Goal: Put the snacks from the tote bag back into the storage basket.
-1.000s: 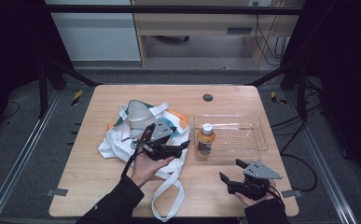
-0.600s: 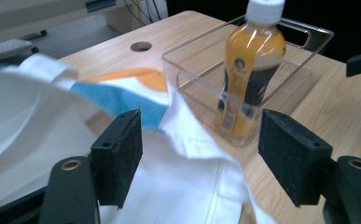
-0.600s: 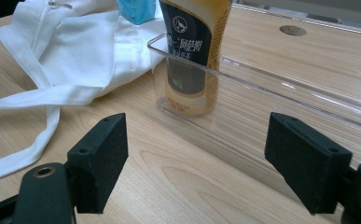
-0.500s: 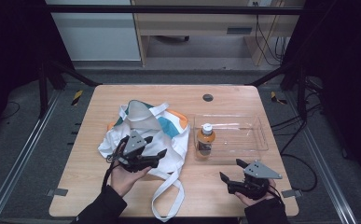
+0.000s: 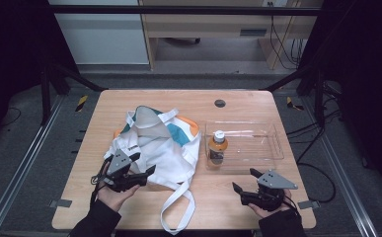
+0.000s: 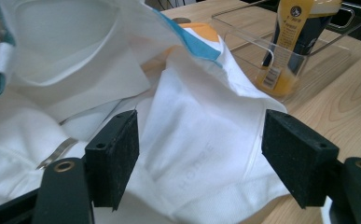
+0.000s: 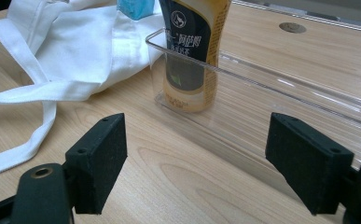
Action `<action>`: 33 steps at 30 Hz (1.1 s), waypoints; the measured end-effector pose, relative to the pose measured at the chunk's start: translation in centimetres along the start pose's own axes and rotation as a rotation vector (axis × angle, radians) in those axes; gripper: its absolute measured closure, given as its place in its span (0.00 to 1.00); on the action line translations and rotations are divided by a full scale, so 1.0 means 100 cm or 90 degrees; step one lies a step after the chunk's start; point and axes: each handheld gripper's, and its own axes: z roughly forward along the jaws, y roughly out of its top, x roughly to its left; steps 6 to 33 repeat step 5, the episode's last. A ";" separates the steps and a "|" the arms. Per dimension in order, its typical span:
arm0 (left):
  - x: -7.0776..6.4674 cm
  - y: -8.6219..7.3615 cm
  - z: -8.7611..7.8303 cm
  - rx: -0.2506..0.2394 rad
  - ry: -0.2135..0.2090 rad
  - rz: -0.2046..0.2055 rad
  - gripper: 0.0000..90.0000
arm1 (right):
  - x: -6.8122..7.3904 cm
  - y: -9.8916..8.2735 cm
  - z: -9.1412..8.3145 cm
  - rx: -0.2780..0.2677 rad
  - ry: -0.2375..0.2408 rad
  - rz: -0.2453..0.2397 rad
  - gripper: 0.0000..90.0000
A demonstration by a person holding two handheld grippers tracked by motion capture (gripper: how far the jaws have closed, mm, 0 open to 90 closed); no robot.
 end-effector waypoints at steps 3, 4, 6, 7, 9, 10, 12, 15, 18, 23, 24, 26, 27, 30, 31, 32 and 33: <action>0.003 -0.005 -0.006 0.004 0.014 0.006 0.30 | 0.000 -0.001 0.001 0.005 0.001 0.000 0.22; 0.004 -0.006 -0.008 0.004 0.017 0.006 0.29 | -0.001 -0.001 0.001 0.007 -0.001 -0.001 0.22; 0.005 -0.008 -0.009 0.004 0.020 0.004 0.29 | -0.001 -0.001 0.002 0.008 0.000 0.001 0.22; 0.005 -0.008 -0.009 0.004 0.020 0.004 0.29 | -0.001 -0.001 0.002 0.008 0.000 0.001 0.22; 0.005 -0.008 -0.009 0.004 0.020 0.004 0.29 | -0.001 -0.001 0.002 0.008 0.000 0.001 0.22; 0.005 -0.008 -0.009 0.004 0.020 0.004 0.29 | -0.001 -0.001 0.002 0.008 0.000 0.001 0.22; 0.005 -0.008 -0.009 0.004 0.020 0.004 0.29 | -0.001 -0.001 0.002 0.008 0.000 0.001 0.22; 0.005 -0.008 -0.009 0.004 0.020 0.004 0.29 | -0.001 -0.001 0.002 0.008 0.000 0.001 0.22; 0.005 -0.008 -0.009 0.004 0.020 0.004 0.29 | -0.001 -0.001 0.002 0.008 0.000 0.001 0.22; 0.005 -0.008 -0.009 0.004 0.020 0.004 0.29 | -0.001 -0.001 0.002 0.008 0.000 0.001 0.22; 0.005 -0.008 -0.009 0.004 0.020 0.004 0.29 | -0.001 -0.001 0.002 0.008 0.000 0.001 0.22; 0.005 -0.008 -0.009 0.004 0.020 0.004 0.29 | -0.001 -0.001 0.002 0.008 0.000 0.001 0.22; 0.005 -0.008 -0.009 0.004 0.020 0.004 0.29 | -0.001 -0.001 0.002 0.008 0.000 0.001 0.22; 0.005 -0.008 -0.009 0.004 0.020 0.004 0.29 | -0.001 -0.001 0.002 0.008 0.000 0.001 0.22; 0.005 -0.008 -0.009 0.004 0.020 0.004 0.29 | -0.001 -0.001 0.002 0.008 0.000 0.001 0.22; 0.005 -0.008 -0.009 0.004 0.020 0.004 0.29 | -0.001 -0.001 0.002 0.008 0.000 0.001 0.22; 0.005 -0.008 -0.009 0.004 0.020 0.004 0.29 | -0.001 -0.001 0.002 0.008 0.000 0.001 0.22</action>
